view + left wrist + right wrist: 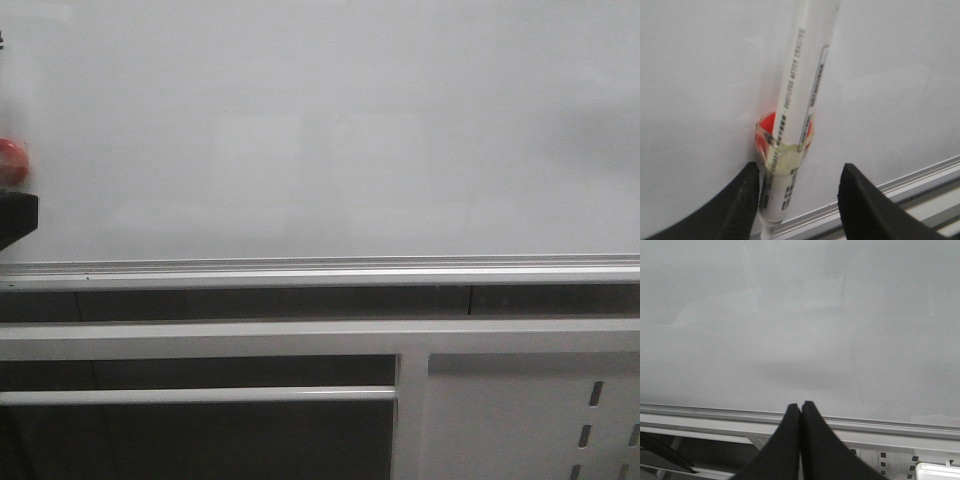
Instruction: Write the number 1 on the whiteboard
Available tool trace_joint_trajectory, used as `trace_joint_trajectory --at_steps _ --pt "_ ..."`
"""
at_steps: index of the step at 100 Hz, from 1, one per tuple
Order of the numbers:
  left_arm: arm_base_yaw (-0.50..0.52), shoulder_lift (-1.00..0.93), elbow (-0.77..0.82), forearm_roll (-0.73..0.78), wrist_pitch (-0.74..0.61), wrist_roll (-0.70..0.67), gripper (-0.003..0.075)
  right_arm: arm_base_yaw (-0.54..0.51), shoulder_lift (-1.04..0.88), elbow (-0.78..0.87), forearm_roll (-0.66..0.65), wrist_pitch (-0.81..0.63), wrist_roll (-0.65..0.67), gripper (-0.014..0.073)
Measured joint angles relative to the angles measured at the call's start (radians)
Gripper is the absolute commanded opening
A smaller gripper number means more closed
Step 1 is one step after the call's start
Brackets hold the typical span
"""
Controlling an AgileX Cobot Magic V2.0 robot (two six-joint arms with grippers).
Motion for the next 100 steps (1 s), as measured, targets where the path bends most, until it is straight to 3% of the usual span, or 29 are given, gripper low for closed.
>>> trace_joint_trajectory --at_steps 28,48,100 --pt "0.000 0.017 0.000 0.002 -0.024 0.000 0.0164 0.000 0.000 0.000 0.000 0.000 0.000 -0.0052" --pt "0.000 0.018 0.000 0.002 -0.024 0.000 -0.0020 0.000 0.000 0.000 0.000 -0.002 0.000 -0.0052" --pt "0.000 0.018 0.000 0.023 -0.024 0.000 -0.0018 0.000 0.000 0.000 0.000 -0.004 0.000 -0.0052"
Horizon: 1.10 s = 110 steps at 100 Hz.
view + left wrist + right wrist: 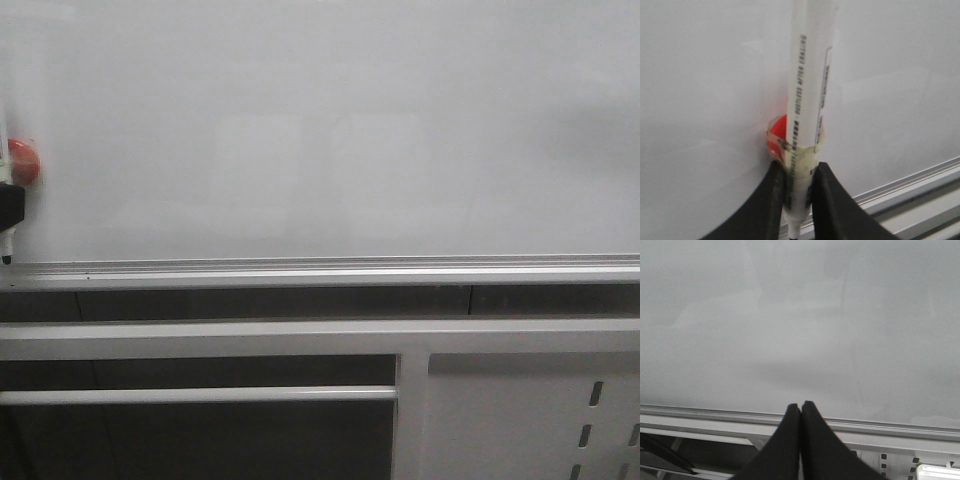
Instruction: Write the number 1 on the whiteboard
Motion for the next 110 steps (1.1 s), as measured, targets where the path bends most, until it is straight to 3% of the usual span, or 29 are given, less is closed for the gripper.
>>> trace_joint_trajectory --at_steps 57,93,110 --pt "0.000 -0.062 0.075 0.095 -0.001 -0.065 -0.0018 0.000 0.000 0.000 0.052 0.010 -0.002 -0.0052" --pt "0.000 -0.106 0.075 0.276 -0.006 -0.127 -0.0018 0.005 0.000 0.000 0.097 0.063 -0.004 -0.0052" --pt "0.000 -0.106 0.075 0.349 -0.006 -0.163 -0.0018 0.070 0.000 0.000 0.106 0.095 -0.062 -0.0052"
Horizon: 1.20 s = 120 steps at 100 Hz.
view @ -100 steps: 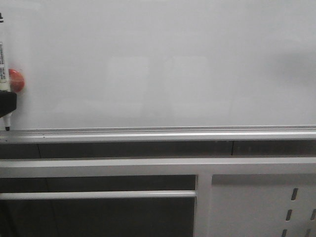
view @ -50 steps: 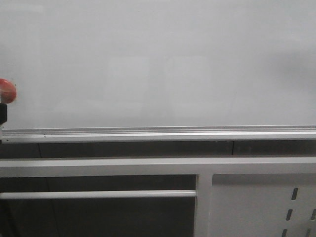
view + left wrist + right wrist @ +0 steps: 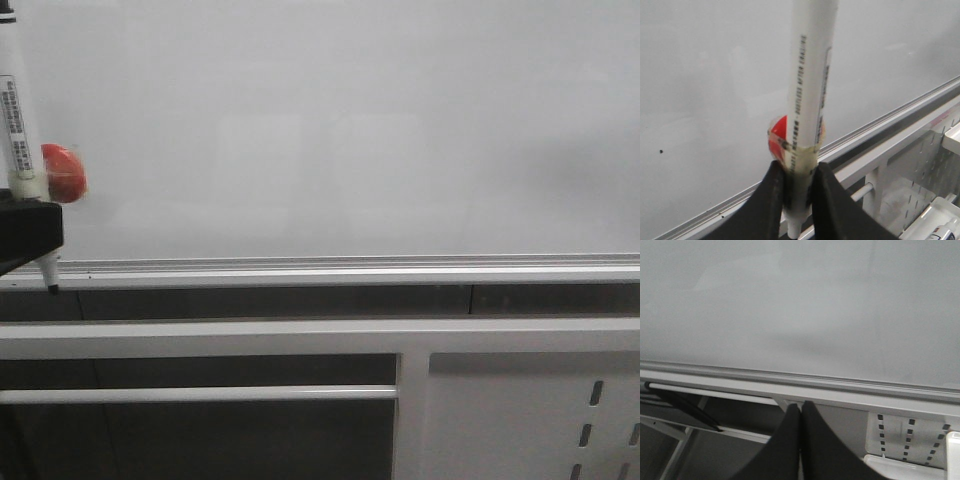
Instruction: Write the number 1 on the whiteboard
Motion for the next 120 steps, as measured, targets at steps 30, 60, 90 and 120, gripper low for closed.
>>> trace_joint_trajectory --at_steps 30,60,90,120 --pt "0.000 0.028 0.000 0.136 0.000 -0.043 -0.0018 0.115 0.000 0.000 0.004 -0.014 -0.034 -0.0052" --pt "0.000 0.181 0.000 0.237 0.000 -0.075 -0.0018 0.126 0.000 0.000 0.006 -0.024 -0.048 -0.0052" --pt "0.000 0.263 -0.007 0.286 0.000 -0.086 -0.0018 0.261 0.026 0.000 0.006 -0.099 -0.076 -0.0052" --pt "0.000 0.264 -0.064 0.329 -0.001 -0.093 -0.0018 0.398 0.157 0.016 0.006 -0.208 -0.083 -0.0051"
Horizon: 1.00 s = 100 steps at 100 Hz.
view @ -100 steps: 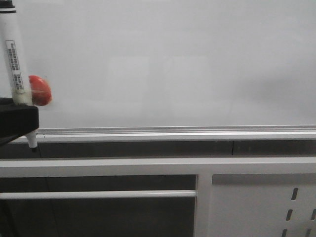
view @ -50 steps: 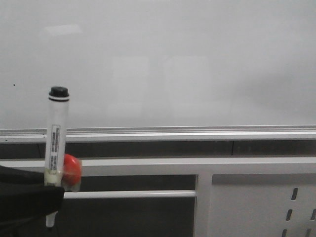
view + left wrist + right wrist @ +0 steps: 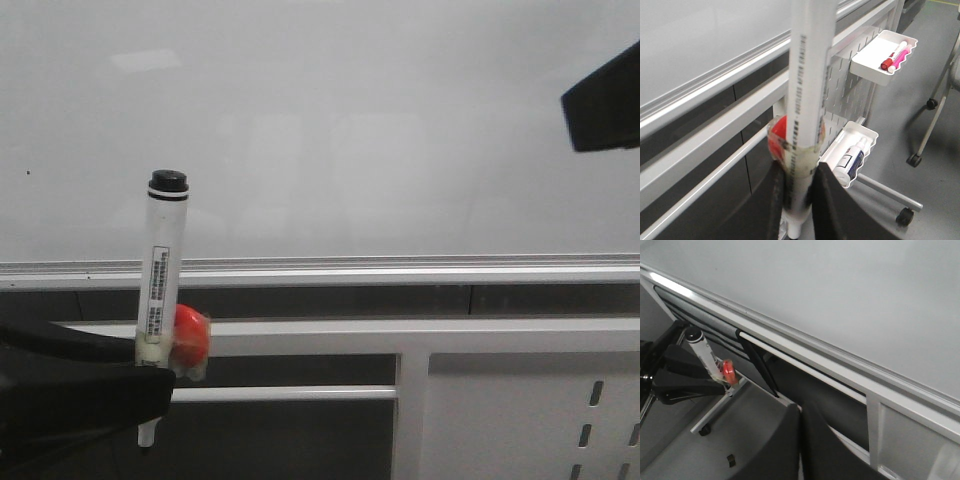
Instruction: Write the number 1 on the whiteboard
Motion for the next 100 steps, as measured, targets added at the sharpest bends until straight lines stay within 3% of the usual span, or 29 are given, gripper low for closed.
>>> trace_joint_trajectory --at_steps 42,75,82,100 --pt "0.000 -0.033 -0.002 0.008 0.000 -0.022 -0.0018 0.131 0.031 0.254 -0.016 -0.453 -0.024 -0.0051" --pt "0.000 -0.069 -0.033 0.113 0.000 -0.048 -0.0018 0.204 0.096 0.265 -0.122 -0.627 -0.029 -0.0041" --pt "0.000 -0.069 -0.048 0.123 0.000 -0.053 -0.0018 0.217 0.123 0.265 -0.129 -0.655 -0.029 0.0003" --pt "0.000 -0.069 -0.074 0.155 0.000 -0.077 -0.0018 0.223 0.191 0.265 -0.144 -0.741 -0.027 0.0213"
